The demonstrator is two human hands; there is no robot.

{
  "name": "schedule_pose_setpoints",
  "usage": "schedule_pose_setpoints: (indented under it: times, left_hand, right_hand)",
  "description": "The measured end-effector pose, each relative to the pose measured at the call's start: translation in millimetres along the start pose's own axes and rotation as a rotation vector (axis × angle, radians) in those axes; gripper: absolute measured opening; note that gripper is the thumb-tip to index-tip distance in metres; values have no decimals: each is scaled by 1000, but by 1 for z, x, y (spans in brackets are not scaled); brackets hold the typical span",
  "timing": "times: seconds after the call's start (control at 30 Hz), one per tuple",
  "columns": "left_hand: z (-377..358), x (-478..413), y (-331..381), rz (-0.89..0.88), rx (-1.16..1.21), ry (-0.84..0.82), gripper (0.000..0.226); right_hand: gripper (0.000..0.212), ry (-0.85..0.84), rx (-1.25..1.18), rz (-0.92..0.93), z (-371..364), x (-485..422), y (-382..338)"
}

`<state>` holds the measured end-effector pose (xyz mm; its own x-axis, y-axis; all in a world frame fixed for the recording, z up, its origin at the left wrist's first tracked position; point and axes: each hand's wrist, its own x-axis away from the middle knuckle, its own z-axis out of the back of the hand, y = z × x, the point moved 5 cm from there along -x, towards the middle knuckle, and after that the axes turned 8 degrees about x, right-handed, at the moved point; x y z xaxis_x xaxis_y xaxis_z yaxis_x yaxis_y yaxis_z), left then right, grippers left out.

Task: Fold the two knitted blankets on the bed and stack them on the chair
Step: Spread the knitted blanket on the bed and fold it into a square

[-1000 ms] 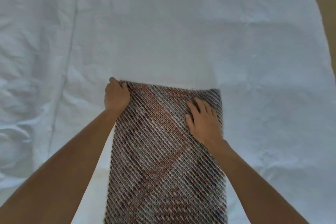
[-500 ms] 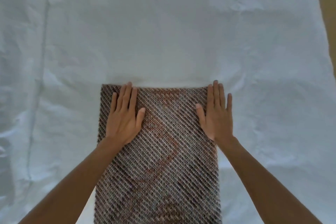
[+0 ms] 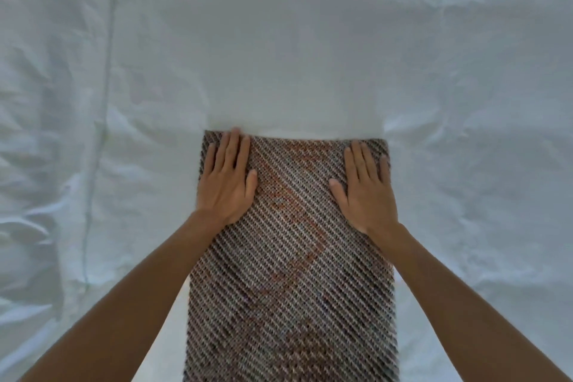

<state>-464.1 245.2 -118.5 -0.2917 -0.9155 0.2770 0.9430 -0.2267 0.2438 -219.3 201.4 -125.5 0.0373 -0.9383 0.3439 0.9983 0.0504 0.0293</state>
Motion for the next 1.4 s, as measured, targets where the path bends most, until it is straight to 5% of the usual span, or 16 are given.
schedule_pose_setpoints:
  times: [0.37,0.73,0.97,1.1,1.4]
  left_hand:
    - [43,-46,7,-26,-177,-258,53]
    - [95,32,17,-211,-72,-42,31]
    - [102,143,29,-210,5,16,39]
    - [87,184,37,-214,16,-26,46]
    - [44,271,45,-229,-9,-130,54]
  right_hand:
    - [74,-216,80,112,49,-48,0]
    - [21,-4,55,172,113,19,2]
    - [45,60,12,148,109,141,-19]
    - [44,-74,-11,121,85,179,-27]
    - [46,-64,-48,111,53,261,-48]
